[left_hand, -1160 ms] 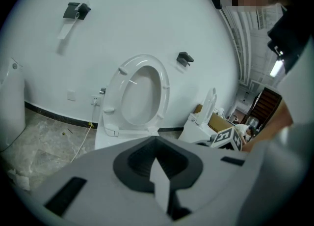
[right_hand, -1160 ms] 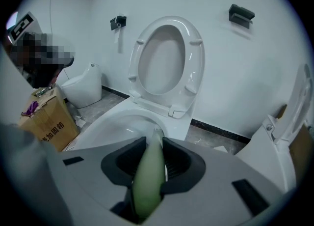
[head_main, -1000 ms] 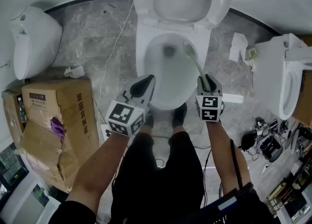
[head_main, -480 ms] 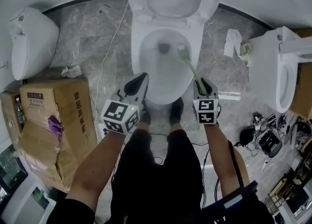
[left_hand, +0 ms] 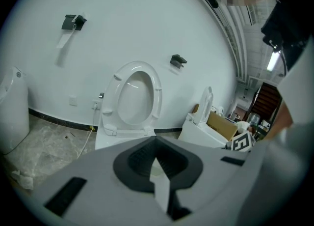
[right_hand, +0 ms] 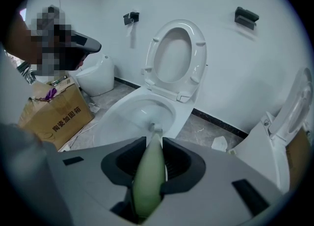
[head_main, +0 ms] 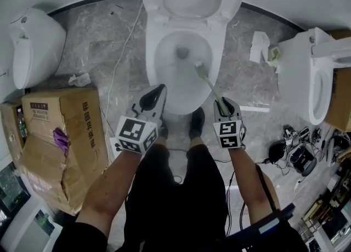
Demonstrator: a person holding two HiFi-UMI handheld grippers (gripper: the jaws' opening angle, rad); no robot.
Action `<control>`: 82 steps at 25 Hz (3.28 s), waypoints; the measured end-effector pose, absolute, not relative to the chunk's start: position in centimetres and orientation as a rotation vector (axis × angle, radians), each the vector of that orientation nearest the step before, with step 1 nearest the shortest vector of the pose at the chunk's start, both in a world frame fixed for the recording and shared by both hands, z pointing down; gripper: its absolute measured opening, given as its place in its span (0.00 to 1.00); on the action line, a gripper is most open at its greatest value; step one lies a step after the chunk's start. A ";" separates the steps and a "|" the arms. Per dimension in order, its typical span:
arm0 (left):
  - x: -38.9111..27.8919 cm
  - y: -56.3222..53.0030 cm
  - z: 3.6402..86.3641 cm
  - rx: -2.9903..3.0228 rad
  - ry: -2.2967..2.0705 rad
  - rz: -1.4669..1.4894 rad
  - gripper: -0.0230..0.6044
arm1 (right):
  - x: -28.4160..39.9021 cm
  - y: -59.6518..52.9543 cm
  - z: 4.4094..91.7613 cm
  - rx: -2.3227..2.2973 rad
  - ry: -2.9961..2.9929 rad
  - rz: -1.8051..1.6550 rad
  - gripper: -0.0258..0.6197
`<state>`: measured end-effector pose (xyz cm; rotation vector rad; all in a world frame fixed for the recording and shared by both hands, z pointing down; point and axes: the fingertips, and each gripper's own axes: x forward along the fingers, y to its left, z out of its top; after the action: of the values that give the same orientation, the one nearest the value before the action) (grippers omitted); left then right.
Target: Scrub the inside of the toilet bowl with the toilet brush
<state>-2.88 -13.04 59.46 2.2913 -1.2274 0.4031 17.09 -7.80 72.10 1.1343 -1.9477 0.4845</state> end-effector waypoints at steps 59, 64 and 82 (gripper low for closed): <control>-12.7 -9.8 59.4 2.073 -1.456 0.273 0.05 | 2.7 -6.0 71.2 0.795 -2.172 0.456 0.21; -13.2 -10.2 59.0 2.084 -1.464 0.271 0.05 | 2.0 -8.0 71.3 0.832 -2.167 0.435 0.21; -13.2 -12.6 60.4 2.103 -1.345 0.253 0.05 | 2.0 -16.8 72.0 0.950 -2.139 0.385 0.21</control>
<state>-13.21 -12.63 60.42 2.1026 -1.3453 0.2531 1.98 -16.78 72.05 0.9504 -2.1391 0.3847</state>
